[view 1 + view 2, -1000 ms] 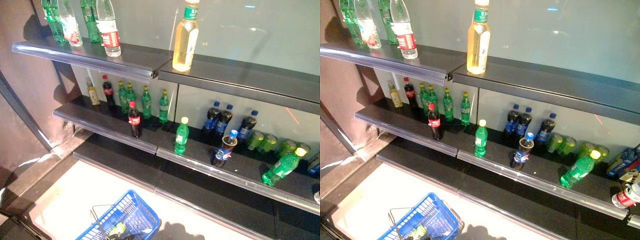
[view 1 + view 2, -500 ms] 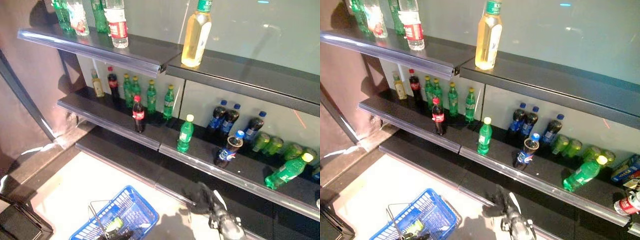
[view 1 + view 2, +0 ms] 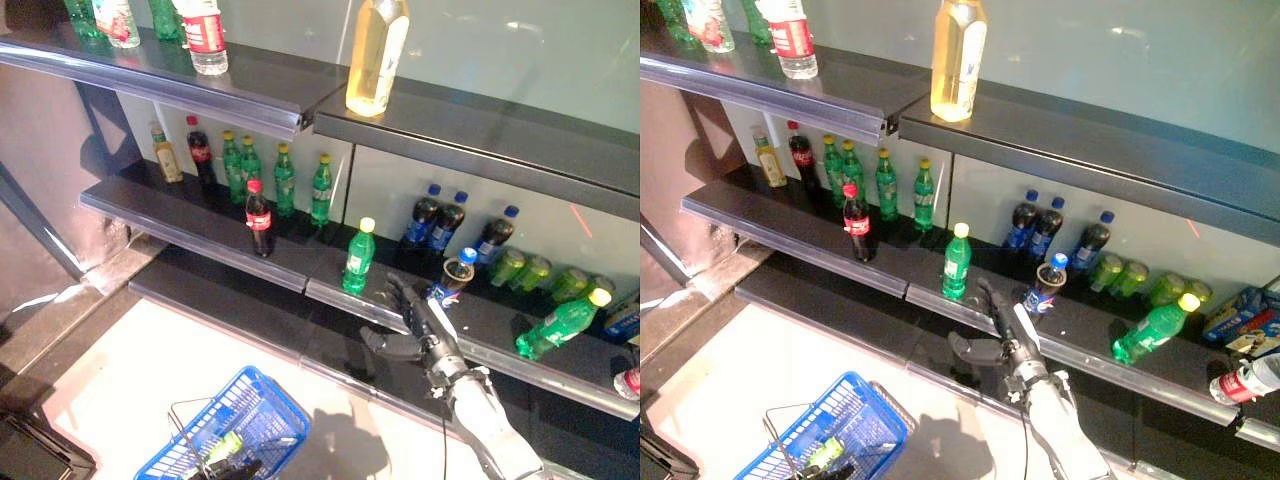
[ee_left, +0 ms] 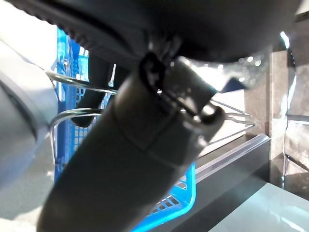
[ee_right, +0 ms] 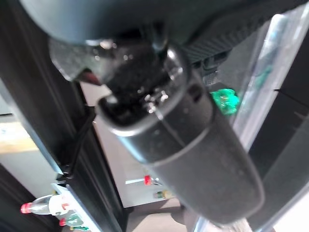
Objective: Pick up the drink and place into the basket.
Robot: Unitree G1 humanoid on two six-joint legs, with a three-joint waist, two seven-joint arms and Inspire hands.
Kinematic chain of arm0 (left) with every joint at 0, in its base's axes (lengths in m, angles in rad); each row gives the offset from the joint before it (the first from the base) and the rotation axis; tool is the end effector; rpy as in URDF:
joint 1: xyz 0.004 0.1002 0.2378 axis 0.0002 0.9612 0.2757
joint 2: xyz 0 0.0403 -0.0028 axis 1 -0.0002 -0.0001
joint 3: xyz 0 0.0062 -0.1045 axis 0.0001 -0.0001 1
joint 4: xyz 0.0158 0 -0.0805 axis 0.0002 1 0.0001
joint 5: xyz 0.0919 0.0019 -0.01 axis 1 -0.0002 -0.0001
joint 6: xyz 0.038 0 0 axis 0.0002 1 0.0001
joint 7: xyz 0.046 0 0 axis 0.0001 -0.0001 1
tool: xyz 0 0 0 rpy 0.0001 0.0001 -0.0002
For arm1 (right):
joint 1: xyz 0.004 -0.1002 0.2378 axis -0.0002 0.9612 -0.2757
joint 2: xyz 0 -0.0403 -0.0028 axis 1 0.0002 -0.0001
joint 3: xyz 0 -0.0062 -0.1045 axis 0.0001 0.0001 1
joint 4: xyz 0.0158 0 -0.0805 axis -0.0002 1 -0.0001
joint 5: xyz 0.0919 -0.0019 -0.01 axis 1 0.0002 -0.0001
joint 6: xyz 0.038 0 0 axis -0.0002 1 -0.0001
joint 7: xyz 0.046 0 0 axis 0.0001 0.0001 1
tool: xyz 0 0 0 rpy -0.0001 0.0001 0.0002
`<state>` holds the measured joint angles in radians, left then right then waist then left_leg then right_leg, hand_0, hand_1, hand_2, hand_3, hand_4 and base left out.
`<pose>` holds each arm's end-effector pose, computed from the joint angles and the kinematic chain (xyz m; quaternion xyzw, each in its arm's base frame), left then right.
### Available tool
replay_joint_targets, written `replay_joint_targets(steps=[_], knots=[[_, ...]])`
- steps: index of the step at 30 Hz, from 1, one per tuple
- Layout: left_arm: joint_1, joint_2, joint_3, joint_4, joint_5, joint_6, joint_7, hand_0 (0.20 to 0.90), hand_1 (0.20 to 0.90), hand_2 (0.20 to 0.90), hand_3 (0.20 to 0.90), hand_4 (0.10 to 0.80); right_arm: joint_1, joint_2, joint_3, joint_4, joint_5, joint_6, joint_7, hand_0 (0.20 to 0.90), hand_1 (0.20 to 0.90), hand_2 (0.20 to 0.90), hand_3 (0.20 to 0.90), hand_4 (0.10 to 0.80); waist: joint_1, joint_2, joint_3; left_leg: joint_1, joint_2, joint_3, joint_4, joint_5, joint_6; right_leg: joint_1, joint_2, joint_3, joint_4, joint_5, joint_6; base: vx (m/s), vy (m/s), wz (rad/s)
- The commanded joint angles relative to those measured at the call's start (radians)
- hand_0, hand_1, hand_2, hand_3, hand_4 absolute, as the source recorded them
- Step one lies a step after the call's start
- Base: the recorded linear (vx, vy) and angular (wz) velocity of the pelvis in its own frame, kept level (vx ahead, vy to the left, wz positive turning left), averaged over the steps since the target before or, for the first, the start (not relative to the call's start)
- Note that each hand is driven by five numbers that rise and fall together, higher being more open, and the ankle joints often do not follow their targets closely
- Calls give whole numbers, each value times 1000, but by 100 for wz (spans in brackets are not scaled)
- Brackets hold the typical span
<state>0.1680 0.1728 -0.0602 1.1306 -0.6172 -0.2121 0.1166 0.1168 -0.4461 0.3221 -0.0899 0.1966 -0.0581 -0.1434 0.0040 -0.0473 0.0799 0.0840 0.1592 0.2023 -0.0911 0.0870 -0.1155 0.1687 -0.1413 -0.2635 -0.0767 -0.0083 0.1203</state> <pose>0.0318 0.2107 -0.1120 -0.1147 0.4869 0.2794 0.8196 0.1624 -0.1751 0.0341 -0.1037 0.0295 0.0889 0.9902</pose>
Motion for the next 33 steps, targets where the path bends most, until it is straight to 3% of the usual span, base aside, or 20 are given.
replay_joint_targets(steps=[1,15,22,25,27,33], knots=[[-33,-25,-27,-10,43,-100,-34,300,300,300,200,100,-129,-14,-79,-153,31,-163,-81,900,900,900,900,800,31,14,-2,29,32,-18,4,-45,12,-51,-80,-38,37,49,24,53,29,-2],[-18,-37,-71,-41,41,-84,-16,300,300,300,200,100,-239,-26,-52,-146,29,-151,-244,900,900,900,900,800,78,28,45,-24,32,-58,124,-67,10,-88,-82,-53,128,12,-8,38,15,1],[-53,-20,-125,-81,27,-70,-21,300,300,300,200,100,-360,-16,-46,-59,11,-147,-415,900,900,900,900,800,101,46,133,-116,10,-113,238,-79,10,-164,-94,-65,253,-23,-29,-29,36,30],[-55,-22,-134,-96,23,-71,-21,300,300,300,200,100,-385,-5,-52,-32,-2,-141,-508,900,900,900,900,800,104,53,161,-134,5,-116,269,-85,11,-180,-99,-65,285,-32,-33,-4,50,15],[-56,-27,-146,-114,8,-81,-20,300,300,300,200,100,-413,14,-72,-6,-32,-138,-636,900,900,900,900,800,102,59,197,-163,2,-115,310,-94,12,-206,-107,-61,327,-41,-36,-33,88,7],[-72,-30,-171,-161,-38,-97,-11,300,300,300,200,100,-441,44,-78,2,-76,-136,-745,900,900,900,900,800,94,66,258,-217,3,-115,379,-107,14,-258,-123,-45,393,-51,-42,-44,52,1]])
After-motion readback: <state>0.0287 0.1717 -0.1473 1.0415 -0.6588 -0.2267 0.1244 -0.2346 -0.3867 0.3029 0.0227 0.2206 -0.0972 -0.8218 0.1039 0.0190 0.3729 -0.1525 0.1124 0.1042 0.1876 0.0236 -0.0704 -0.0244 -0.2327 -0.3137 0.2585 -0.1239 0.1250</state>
